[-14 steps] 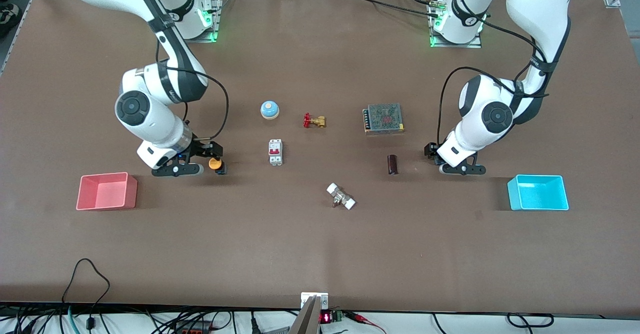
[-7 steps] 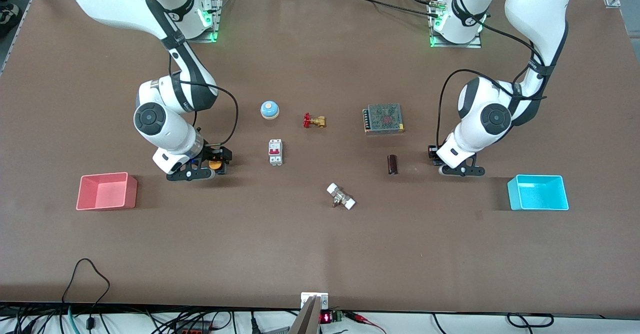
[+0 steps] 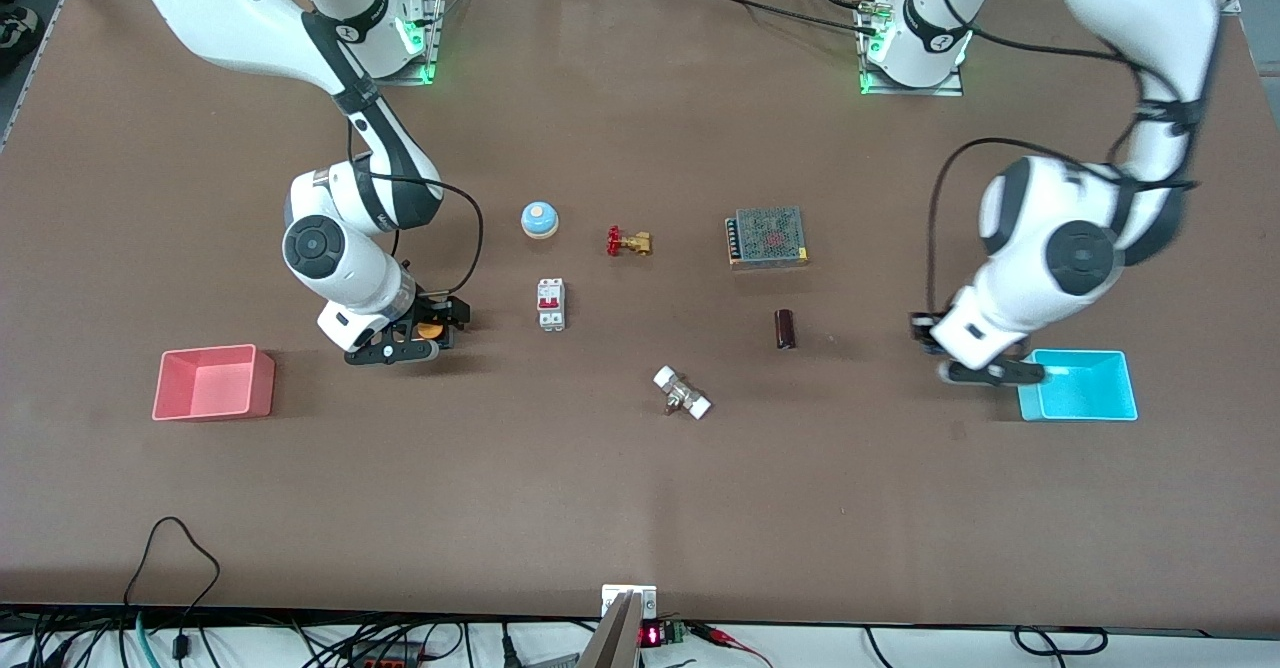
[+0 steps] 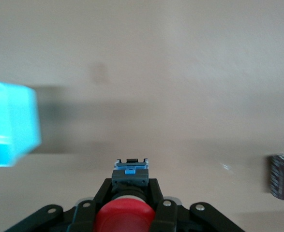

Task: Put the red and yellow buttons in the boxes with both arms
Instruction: 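Carry the red button with the left gripper over the cyan box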

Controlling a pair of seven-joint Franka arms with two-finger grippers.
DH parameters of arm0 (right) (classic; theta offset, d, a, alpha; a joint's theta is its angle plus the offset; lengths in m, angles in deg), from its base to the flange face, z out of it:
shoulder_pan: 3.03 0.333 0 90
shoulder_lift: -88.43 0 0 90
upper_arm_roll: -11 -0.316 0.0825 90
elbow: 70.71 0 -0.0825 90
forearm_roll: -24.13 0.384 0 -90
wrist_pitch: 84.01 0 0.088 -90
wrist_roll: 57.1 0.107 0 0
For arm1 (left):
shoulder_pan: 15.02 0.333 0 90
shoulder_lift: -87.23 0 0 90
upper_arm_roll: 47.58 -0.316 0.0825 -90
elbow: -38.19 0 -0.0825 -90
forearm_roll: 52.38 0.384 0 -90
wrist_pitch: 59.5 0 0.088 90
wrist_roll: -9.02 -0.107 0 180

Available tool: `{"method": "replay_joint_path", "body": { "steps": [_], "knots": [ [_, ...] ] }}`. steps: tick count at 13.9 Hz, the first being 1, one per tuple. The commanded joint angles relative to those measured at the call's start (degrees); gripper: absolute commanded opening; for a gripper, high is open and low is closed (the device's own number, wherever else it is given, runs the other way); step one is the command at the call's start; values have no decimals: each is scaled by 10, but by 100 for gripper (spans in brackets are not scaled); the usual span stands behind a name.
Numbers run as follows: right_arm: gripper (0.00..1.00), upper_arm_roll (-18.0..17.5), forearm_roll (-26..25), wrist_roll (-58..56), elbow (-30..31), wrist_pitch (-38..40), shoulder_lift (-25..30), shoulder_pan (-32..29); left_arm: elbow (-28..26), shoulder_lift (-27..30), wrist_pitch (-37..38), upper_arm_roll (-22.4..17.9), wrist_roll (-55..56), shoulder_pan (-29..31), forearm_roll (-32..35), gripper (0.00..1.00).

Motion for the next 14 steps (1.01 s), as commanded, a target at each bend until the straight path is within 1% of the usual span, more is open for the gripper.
{"method": "replay_joint_path", "body": {
  "steps": [1, 3, 5, 7, 8, 9, 10, 11, 12, 14],
  "knots": [
    [91, -4, -7, -5, 1, -8, 0, -2, 69, -10, 42, -12, -28, 33, 48, 27],
    [77, -4, -7, -5, 0, -8, 0, -2, 119, -45, 42, -11, -78, 77, 62, 27],
    [63, -4, -7, -5, -1, -8, -1, -2, 145, -86, 35, -10, -122, 121, 53, 27],
    [56, -4, -7, -5, -1, -8, -1, -2, 145, -109, 15, -7, -150, 149, 28, 27],
    [49, -4, -7, -5, -1, -8, -1, -2, 143, -116, 10, -7, -166, 153, 16, 27],
    [38, -4, -7, -5, -1, -8, -1, -2, 138, -124, 9, -7, -175, 164, 3, 27],
    [33, -4, -7, -5, -1, -9, 0, -2, 138, -130, 9, -6, -179, 171, -3, 27],
    [31, -4, -7, -5, -1, -8, 0, -2, 138, -136, 9, -6, -183, 172, -9, 27],
    [27, -4, -7, -5, -1, -8, 0, -2, 137, -145, 9, -6, -183, 175, -16, 27],
    [27, -4, -7, -5, -1, -8, 0, -2, 138, -158, 8, -6, -184, 182, -20, 27]
  ]
}}
